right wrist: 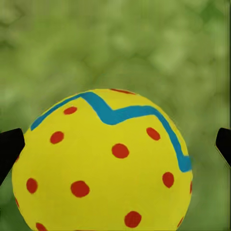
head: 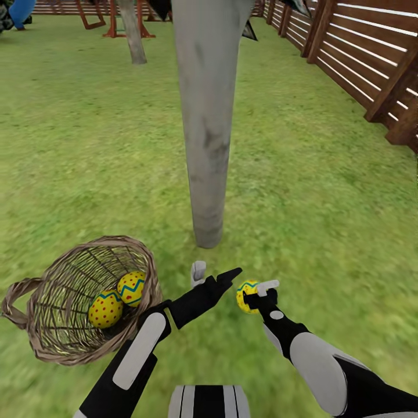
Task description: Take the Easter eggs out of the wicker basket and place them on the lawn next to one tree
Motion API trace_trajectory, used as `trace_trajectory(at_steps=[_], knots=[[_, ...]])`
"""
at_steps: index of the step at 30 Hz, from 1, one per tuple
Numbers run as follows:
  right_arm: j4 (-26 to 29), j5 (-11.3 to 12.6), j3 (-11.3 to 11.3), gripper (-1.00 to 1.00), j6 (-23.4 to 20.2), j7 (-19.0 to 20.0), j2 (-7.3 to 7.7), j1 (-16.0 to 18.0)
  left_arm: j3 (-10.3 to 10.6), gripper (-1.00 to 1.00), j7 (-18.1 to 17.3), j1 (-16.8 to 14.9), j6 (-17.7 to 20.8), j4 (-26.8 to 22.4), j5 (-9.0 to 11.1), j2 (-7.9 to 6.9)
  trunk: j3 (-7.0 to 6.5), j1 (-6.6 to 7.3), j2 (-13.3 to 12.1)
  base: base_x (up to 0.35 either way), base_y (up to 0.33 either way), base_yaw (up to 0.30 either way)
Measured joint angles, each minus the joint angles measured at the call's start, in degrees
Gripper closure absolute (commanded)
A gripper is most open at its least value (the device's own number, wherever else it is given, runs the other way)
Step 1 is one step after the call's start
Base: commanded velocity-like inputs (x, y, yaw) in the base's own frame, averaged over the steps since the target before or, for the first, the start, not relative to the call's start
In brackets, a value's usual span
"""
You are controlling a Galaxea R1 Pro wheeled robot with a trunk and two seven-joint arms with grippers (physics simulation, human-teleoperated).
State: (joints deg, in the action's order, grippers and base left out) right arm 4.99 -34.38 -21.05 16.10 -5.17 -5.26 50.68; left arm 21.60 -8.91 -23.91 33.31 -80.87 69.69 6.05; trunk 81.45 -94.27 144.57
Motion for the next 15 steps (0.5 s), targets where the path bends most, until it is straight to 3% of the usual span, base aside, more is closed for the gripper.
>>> trace_trajectory(at_steps=[15], knots=[[0.07, 0.15, -0.08, -1.0, 0.0, 0.17, 0.0, -0.01, 0.01, -1.0, 0.15, -0.02, 0.27, 0.0, 0.01, 0.0, -3.33, 0.39, -0.2, 0.0, 0.0, 0.0]])
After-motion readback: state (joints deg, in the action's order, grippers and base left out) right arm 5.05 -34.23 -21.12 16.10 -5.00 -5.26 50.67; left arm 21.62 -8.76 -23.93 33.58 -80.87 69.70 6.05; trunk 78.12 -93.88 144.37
